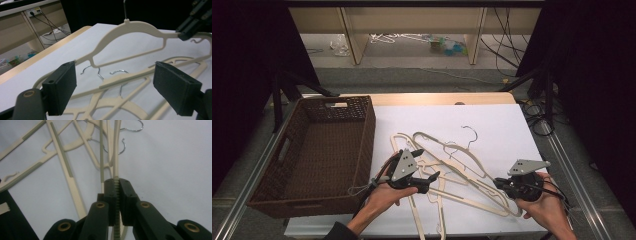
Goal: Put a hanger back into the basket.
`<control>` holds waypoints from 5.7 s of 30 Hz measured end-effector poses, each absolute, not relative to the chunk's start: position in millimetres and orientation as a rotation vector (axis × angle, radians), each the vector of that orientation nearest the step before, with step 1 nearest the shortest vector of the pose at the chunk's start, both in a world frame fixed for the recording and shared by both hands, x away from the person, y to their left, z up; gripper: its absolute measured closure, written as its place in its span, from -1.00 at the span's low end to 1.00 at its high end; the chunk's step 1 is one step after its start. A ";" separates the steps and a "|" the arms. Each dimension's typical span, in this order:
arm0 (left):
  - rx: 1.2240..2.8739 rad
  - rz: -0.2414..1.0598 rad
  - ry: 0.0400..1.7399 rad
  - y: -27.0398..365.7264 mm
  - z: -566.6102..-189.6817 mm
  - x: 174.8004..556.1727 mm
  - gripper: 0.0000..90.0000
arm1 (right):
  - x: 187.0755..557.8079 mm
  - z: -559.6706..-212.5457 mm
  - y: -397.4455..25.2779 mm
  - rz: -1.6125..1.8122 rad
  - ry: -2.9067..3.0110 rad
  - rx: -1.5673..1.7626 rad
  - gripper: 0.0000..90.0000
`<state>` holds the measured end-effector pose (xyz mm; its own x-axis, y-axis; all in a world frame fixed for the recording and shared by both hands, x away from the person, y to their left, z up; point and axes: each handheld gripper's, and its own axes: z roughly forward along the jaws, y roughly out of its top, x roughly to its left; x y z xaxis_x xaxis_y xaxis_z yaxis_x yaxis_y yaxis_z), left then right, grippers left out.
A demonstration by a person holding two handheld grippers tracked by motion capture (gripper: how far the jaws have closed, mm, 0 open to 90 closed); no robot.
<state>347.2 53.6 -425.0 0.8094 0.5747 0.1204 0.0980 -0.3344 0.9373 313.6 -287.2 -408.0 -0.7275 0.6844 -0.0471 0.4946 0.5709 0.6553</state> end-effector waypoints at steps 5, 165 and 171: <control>1.918 0.572 0.459 38.3 -427.9 357.2 -0.53 | 308.0 -406.2 -282.5 0.924 2.512 0.916 0.90; 1.961 0.467 1.076 372.4 -390.1 388.7 0.92 | 293.4 -433.5 -277.5 1.257 2.397 0.899 -0.39; 1.989 0.505 1.132 374.8 -400.0 393.3 0.89 | 292.9 -434.4 -277.1 1.258 2.408 0.900 -0.40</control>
